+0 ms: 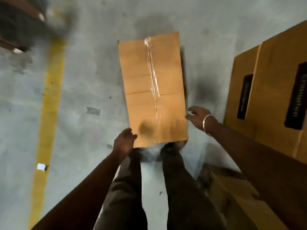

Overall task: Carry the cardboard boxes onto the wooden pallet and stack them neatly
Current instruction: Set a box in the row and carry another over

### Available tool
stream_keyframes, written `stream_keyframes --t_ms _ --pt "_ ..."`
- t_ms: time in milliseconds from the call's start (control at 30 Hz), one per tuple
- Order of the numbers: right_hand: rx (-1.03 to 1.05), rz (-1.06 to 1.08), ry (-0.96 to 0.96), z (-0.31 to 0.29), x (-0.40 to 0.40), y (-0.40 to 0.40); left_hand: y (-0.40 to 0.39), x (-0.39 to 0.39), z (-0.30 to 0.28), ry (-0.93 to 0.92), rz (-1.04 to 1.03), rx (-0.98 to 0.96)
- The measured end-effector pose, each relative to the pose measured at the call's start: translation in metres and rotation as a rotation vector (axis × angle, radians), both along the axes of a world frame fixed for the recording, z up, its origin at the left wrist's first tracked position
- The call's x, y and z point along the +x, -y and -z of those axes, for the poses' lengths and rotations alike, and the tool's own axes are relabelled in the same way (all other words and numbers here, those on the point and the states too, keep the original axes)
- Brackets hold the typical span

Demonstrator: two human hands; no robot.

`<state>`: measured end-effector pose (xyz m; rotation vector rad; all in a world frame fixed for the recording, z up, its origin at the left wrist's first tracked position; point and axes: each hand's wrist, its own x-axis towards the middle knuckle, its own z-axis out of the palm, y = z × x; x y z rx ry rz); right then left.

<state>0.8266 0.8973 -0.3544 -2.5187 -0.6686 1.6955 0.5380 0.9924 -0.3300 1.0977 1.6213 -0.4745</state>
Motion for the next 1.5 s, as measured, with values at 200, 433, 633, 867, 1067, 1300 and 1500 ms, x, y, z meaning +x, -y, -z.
stream_keyframes --t_ms 200,433,633,867,1067,1300,1500 --pt "-0.053 0.285 -0.005 0.11 -0.011 -0.003 -0.024 0.001 0.123 -0.108 -0.1 0.015" --pt "-0.034 0.726 -0.184 0.159 -0.035 0.006 -0.033 -0.001 0.173 0.056 -0.452 -0.138" --pt "0.078 0.798 -0.131 0.104 -0.032 0.007 -0.04 -0.007 0.113 0.159 -0.443 -0.095" --pt "0.129 0.814 -0.314 -0.069 -0.011 -0.007 -0.068 -0.001 -0.044 0.349 -0.344 -0.041" --pt "0.19 0.765 -0.353 -0.229 0.002 0.025 -0.055 0.0 -0.195 0.383 -0.209 -0.047" --pt "0.492 0.88 -0.335 -0.391 -0.005 0.047 -0.047 0.02 -0.331 0.544 -0.166 0.144" --pt "0.718 0.99 -0.181 -0.47 -0.031 0.053 -0.065 0.036 -0.402 0.708 -0.039 0.242"
